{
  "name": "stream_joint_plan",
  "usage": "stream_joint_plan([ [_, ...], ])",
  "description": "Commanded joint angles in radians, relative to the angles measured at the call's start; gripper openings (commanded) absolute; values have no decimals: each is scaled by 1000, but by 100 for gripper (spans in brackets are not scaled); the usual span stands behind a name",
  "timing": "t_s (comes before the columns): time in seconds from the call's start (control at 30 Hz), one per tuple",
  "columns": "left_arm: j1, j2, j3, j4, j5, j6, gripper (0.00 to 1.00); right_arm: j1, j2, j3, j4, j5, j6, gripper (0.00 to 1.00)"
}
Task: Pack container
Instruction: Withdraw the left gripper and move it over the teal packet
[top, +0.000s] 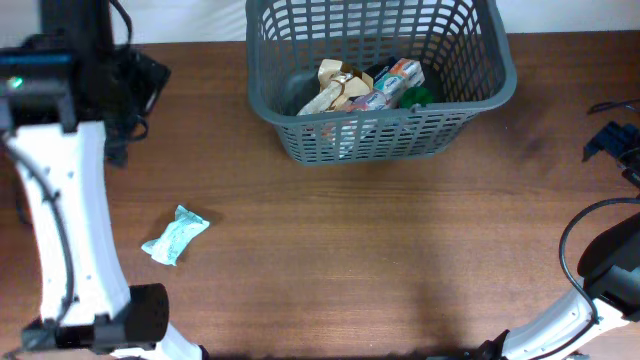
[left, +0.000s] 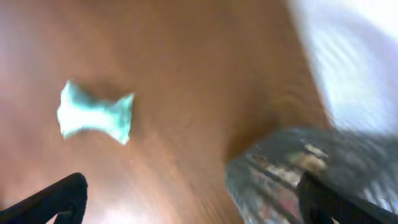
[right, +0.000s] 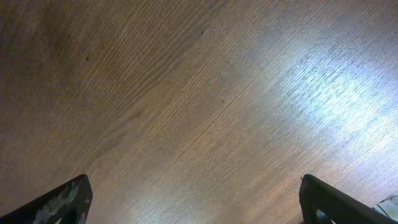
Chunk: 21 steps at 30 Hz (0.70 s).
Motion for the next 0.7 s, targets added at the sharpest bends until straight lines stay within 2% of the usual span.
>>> stream_joint_plan([
  [0.0, 23, 17, -219, 2, 31, -503, 99, 5, -12, -2, 2, -2, -6, 99],
  [0.1, 23, 19, -453, 83, 129, -755, 99, 5, -12, -2, 2, -2, -6, 99],
  [0.2, 23, 19, -647, 213, 144, -834, 99, 5, -12, -2, 2, -2, -6, 99],
  [0.4, 27, 19, -884, 412, 104, -834, 99, 5, -12, -2, 2, -2, -6, 99],
  [0.67, 82, 18, -934, 436, 60, -834, 99, 5, -12, -2, 2, -2, -6, 99],
])
